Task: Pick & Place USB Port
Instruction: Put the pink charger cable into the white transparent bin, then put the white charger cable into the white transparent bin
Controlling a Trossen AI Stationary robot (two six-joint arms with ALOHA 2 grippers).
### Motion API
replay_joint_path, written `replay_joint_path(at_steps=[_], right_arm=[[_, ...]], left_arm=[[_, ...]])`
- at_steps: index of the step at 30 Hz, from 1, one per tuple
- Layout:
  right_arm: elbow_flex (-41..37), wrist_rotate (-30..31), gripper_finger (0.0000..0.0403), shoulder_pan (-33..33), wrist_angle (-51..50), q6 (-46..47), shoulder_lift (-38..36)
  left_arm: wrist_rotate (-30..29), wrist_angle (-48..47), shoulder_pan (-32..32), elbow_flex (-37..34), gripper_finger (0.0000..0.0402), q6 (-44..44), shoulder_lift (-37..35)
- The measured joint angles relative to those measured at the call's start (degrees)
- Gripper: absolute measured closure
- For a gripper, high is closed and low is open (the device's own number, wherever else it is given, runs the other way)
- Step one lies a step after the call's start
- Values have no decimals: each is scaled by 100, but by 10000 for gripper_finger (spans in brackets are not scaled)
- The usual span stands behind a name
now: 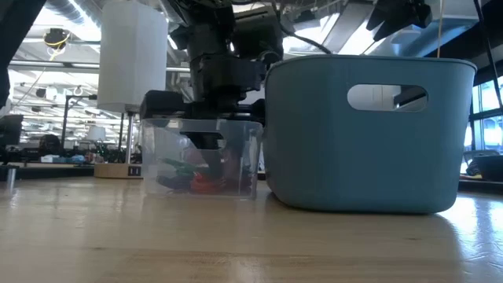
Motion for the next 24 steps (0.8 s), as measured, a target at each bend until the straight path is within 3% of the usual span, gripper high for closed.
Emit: replay_joint_path(at_steps=[5,10,24], right_arm=[[0,-2,197,0,-2,18,2],[0,-1,197,0,-2,18,2],[0,-2,197,2,-2,-28,2]], left_arm=[[-123,64,-25,139,243,-252,-27],[-616,-157,-127,410,213,-577,-67],[-1227,-2641,-744,2576,209,-920,-85]])
